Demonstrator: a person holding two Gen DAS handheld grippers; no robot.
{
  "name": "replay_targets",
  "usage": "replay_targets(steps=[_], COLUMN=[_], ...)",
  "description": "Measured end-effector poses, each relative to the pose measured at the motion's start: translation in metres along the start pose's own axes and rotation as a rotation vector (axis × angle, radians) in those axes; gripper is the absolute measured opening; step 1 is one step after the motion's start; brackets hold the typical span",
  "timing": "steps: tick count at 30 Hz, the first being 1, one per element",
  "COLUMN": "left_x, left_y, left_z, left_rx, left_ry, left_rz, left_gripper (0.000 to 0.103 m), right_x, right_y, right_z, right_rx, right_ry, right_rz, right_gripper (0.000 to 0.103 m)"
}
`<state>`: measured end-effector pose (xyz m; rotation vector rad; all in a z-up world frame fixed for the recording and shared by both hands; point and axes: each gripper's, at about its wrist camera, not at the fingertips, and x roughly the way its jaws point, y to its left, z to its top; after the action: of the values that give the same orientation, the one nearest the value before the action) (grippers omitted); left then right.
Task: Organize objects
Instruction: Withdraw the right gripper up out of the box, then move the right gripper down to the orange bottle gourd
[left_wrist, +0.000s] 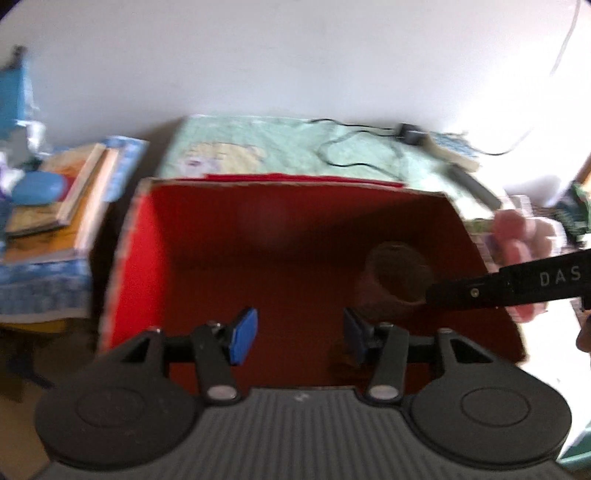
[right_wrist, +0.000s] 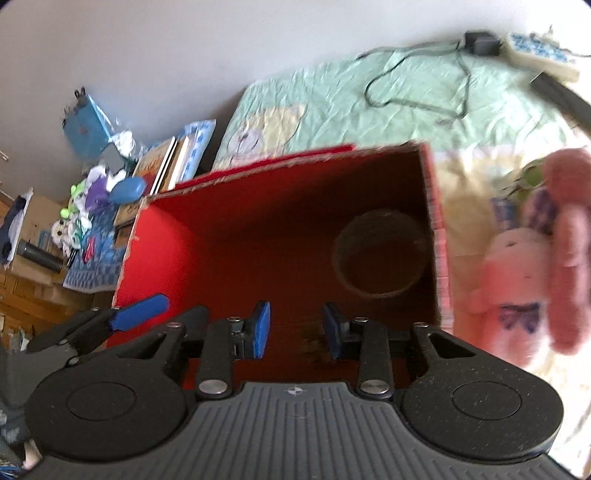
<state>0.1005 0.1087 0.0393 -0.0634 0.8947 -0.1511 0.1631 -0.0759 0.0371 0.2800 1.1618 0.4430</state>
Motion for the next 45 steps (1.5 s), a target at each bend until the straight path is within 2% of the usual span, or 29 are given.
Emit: replay_targets(steps=[3,7,9,13,17,20,23,25,27,31,36,41,45], left_x=[-0.006,-0.024,-0.032,-0.039,-0.039,-0.038,-0.037,-0.036,-0.036,-0.039,-0.045,-0.052,-0.060], left_y=[0.007,0.023,0.028,0.029,0.032,0.031,0.025,0.020,0.015,0.006,0.000,-0.004,-0.008], left_z=[0.001,0.007,0.008,0.010,0.007,0.004,0.004,0.005,0.005,0.003,-0.002,-0.011,-0.020], left_rx=[0.002,-0.025,-0.030,-0.023,-0.039,-0.042,-0.029,-0.019,-0.006,0.024,0.044,0.046,0.065], left_ry=[-0.009,-0.040,-0.057,-0.078,-0.067,-0.055,-0.055,-0.052,-0.049,-0.045,-0.027,-0.004,-0.001], left_rz=[0.068,0.094,0.106,0.130,0.113,0.093,0.080,0.073,0.064,0.072,0.088,0.105,0.123], left_gripper=[0.053,0.059,0.061,0.072,0.076,0.077,0.080,0.084,0.085,0.086,0.091,0.092,0.092], right_x=[0.023,0.057,0.071,0.075,0.057,0.044,0.032,0.018,0.002,-0.030,-0.055,-0.046,-0.053], right_y=[0.006,0.012,0.013,0.006,0.001,0.002,0.004,0.005,0.007,0.005,0.002,0.006,0.008], right_z=[0.006,0.007,0.005,0.001,-0.005,-0.011,-0.022,-0.032,-0.041,-0.064,-0.087,-0.075,-0.089], right_rx=[0.038,0.081,0.089,0.088,0.046,0.013,-0.007,0.018,0.016,0.042,0.078,0.074,0.046], right_ry=[0.066,0.176,0.221,0.244,0.169,0.117,0.077,0.022,-0.037,-0.147,-0.205,-0.248,-0.283], right_rz=[0.031,0.041,0.019,-0.089,-0.223,-0.268,-0.267,-0.229,-0.169,-0.119,-0.063,-0.029,-0.014], right_gripper=[0.035,0.035,0.035,0.033,0.033,0.033,0.031,0.036,0.034,0.035,0.035,0.035,0.035])
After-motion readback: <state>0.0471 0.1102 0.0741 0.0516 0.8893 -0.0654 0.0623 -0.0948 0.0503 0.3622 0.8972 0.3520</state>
